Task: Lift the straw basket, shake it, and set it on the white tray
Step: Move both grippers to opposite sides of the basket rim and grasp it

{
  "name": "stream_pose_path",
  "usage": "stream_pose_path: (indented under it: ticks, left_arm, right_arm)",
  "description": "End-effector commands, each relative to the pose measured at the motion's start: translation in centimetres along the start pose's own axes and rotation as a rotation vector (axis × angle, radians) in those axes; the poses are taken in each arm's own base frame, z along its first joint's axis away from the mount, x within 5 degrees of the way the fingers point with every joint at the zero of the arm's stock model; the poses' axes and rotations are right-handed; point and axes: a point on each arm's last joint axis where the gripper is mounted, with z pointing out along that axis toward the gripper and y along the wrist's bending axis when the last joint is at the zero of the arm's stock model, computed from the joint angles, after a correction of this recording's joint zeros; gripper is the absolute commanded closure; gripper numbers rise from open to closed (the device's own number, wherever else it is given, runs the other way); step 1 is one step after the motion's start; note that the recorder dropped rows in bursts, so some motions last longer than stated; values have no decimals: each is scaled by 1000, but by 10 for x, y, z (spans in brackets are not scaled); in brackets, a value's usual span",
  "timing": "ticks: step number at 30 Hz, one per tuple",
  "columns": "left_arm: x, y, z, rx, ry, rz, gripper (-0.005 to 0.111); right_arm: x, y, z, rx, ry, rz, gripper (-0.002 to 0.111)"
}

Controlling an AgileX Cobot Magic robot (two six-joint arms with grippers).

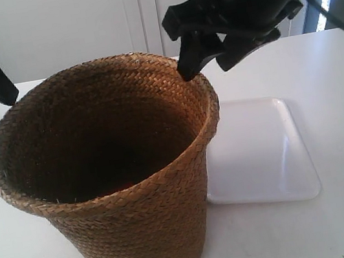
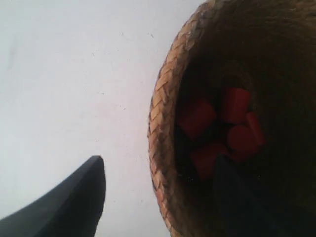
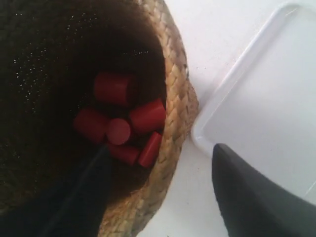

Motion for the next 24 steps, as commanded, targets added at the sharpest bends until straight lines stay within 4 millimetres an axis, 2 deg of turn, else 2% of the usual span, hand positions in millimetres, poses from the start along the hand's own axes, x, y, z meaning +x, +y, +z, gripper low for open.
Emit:
stream_pose_path:
  ticks: [1, 7, 15, 18, 21, 22, 24]
  left_arm:
    - [-1, 4, 17, 7, 78, -24, 40]
    - [-4, 7, 39, 72, 168, -55, 40]
    - [-2, 6, 62, 162, 209, -63, 41]
    - [-2, 7, 64, 162, 211, -61, 51]
    - [-2, 7, 64, 165, 206, -62, 65]
    - [-3, 7, 64, 165, 199, -63, 72]
    - [-4, 6, 64, 171, 183, -65, 88]
  right_arm:
    - [-4, 5, 27, -8, 52, 18, 51]
    - [-6, 1, 57, 4, 131, 47, 51]
    - [-6, -1, 61, 12, 136, 48, 57]
    - [-6, -2, 61, 21, 139, 43, 58]
    - [-5, -3, 61, 33, 142, 60, 61]
    - [-5, -3, 61, 33, 145, 61, 65]
    - [-5, -1, 62, 31, 151, 54, 85]
